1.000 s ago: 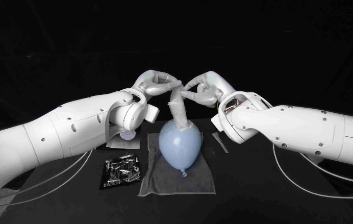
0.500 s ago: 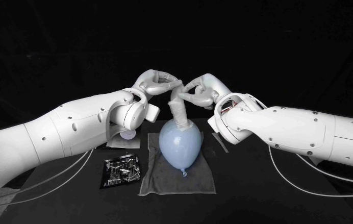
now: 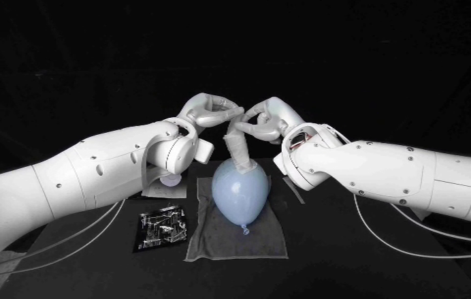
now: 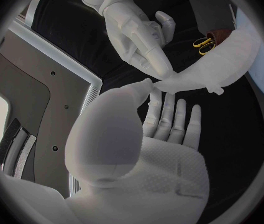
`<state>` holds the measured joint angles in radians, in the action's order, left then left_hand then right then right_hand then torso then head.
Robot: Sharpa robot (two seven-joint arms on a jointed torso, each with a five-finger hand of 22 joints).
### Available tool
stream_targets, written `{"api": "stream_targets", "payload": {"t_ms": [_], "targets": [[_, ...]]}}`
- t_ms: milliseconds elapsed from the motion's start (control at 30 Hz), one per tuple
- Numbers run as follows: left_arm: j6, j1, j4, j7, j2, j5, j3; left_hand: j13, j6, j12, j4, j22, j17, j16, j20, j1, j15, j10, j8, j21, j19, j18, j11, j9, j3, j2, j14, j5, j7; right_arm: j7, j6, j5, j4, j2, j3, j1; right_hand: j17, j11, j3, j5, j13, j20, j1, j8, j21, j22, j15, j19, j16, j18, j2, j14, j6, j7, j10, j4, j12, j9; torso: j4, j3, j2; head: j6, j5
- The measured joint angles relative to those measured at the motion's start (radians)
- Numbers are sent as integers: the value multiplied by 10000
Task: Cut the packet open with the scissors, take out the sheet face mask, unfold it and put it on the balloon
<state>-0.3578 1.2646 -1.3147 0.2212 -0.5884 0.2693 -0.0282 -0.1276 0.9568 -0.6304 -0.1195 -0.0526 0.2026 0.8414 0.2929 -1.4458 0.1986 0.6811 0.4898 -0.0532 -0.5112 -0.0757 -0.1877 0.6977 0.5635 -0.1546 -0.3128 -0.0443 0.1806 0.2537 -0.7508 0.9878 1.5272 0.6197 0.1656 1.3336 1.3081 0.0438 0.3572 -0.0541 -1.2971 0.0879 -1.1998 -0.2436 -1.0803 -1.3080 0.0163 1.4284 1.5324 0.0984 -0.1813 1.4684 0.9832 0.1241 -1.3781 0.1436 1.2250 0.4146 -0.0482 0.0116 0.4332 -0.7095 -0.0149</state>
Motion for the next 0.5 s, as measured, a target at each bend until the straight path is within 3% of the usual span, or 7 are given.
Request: {"api": "stream_targets", "payload": {"t_ms": [233, 367, 500], "targets": [[0, 0, -30, -5, 6, -4, 0, -8, -1, 1, 25, 0, 8, 17, 0, 26, 0, 0, 35, 0, 0, -1, 0, 23, 25, -26, 0, 4, 1, 11, -12, 35, -69, -180, 0, 0, -7, -24, -41, 0, -70, -56, 34, -76, -91, 6, 35, 55, 53, -5, 43, -36, 85, -83, -22, 41, 56, 0, 2, -3, 1, -1, -10], [0, 0, -33, -8, 15, -6, 0, -7, -1, 1, 25, 0, 8, 17, 0, 26, 0, 0, 35, 0, 0, -1, 0, 27, 25, -26, 0, 4, 1, 20, -12, 56, -105, -234, 0, -1, -8, -91, -41, 0, -116, -65, -274, -117, -174, 7, 37, 64, 53, -7, 352, -34, 172, -96, -90, 41, 120, 0, 3, -4, 2, -1, -11], [-3, 0, -35, -10, 28, -11, 0, -7, -2, 1, 25, 0, 7, 17, 0, 26, 0, 0, 35, 0, 0, -1, 0, 27, 24, -26, 0, 5, 2, 36, -13, 71, -165, -282, 0, -2, -8, -92, -41, 0, -122, -92, -307, -117, -174, 6, 71, 91, 53, -14, 385, 0, 175, -99, -90, 41, 121, -1, 2, -6, 1, -1, -12]]}}
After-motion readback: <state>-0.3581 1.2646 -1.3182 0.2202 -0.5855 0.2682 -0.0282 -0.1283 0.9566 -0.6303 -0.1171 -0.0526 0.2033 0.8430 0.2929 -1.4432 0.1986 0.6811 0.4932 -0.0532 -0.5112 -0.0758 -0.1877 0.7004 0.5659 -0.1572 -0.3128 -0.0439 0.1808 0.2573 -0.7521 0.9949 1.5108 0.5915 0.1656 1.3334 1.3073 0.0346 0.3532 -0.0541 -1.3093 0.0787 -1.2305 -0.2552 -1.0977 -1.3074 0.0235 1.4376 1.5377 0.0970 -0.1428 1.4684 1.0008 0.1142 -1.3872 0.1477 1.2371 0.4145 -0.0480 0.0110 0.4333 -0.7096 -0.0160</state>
